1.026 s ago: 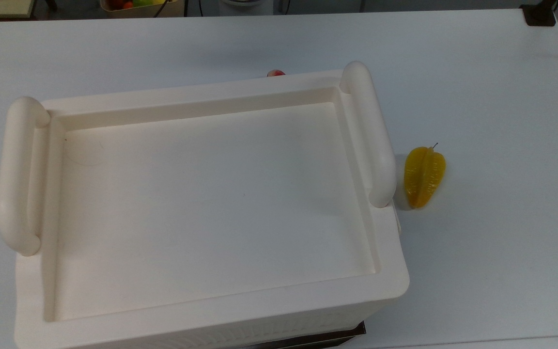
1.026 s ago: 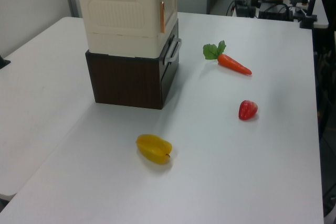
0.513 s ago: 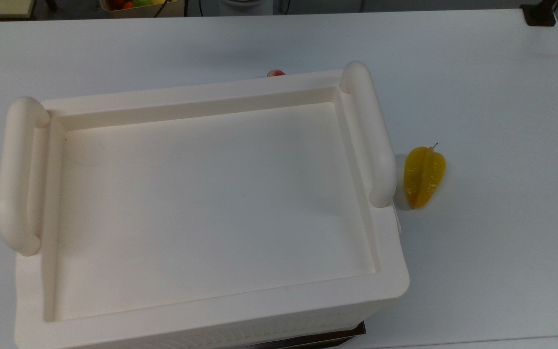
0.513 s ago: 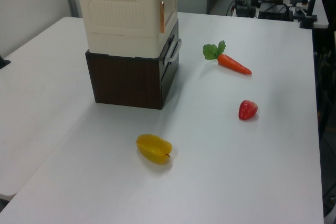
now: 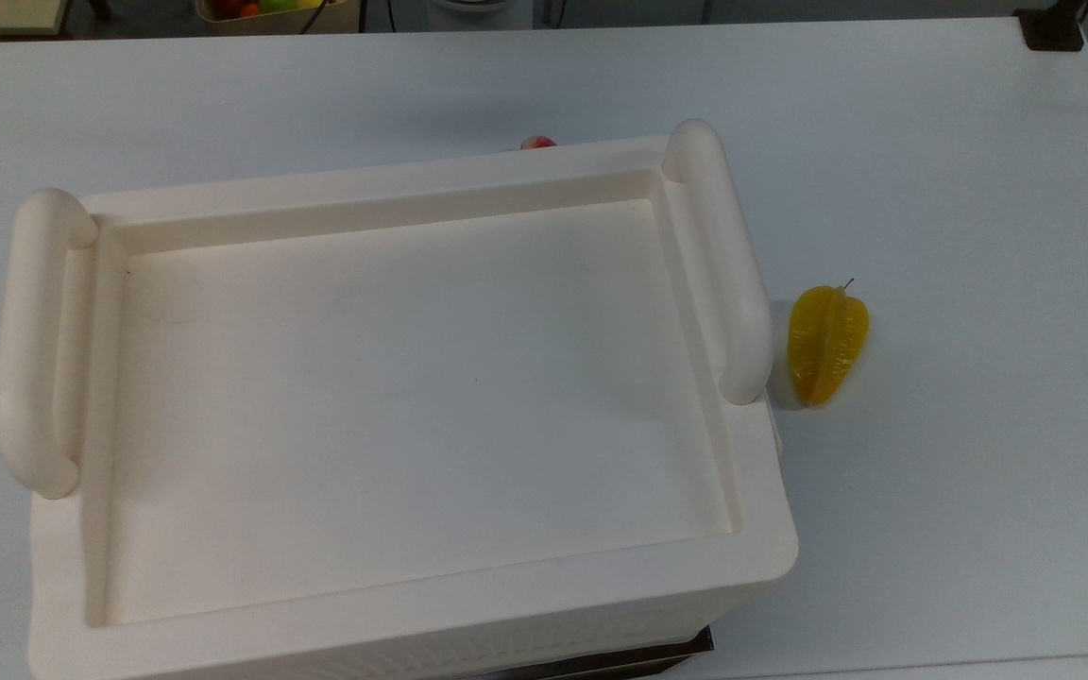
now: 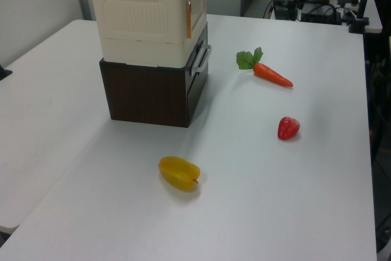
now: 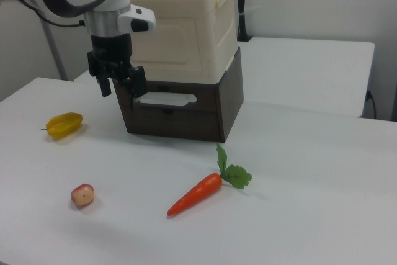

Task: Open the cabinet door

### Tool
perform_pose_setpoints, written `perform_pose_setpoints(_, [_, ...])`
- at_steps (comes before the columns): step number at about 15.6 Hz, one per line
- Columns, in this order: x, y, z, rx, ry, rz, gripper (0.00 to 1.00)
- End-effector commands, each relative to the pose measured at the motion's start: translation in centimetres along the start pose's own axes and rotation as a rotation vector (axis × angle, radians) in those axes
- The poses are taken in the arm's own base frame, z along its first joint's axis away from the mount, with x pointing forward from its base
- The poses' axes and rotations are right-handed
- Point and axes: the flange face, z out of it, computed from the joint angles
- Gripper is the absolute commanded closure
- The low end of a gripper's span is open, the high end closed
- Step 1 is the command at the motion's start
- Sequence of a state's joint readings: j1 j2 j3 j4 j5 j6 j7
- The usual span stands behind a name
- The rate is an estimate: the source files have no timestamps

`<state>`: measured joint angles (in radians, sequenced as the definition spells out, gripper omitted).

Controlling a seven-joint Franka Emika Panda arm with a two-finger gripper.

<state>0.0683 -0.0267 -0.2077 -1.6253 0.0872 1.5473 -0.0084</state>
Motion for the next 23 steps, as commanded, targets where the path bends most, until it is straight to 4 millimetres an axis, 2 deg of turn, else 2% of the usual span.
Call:
perform_pose_setpoints(1, [2.5, -1.9, 1.3, 0.018, 0.043, -0.042, 0.0])
perform_pose_setpoints(4, [4.6, -5.8, 1.3, 0.009, 0.088, -0.106, 0.0])
perform_pose_setpoints(7, [5.5, -10.5, 0.1, 0.013, 0.243, -0.185, 0.0])
perform_pose_setpoints(12, [8.5, -17.3, 2.1, 0.03, 0.455, -0.263, 0.0])
perform_pose_setpoints(14, [9.6, -19.9, 3.5, 0.029, 0.53, -0.299, 0.0])
perform_pose_setpoints(17, [10.2, -22.4, 4.7, -0.003, 0.603, -0.354, 0.0])
perform_pose_setpoints(19, [10.7, -22.9, 5.4, -0.049, 0.628, -0.386, 0.0])
perform_pose_setpoints(22, [11.5, -23.4, 4.8, -0.032, 0.668, -0.359, 0.0])
perform_pose_setpoints(23, [11.8, -23.5, 5.1, -0.033, 0.666, -0.353, 0.0])
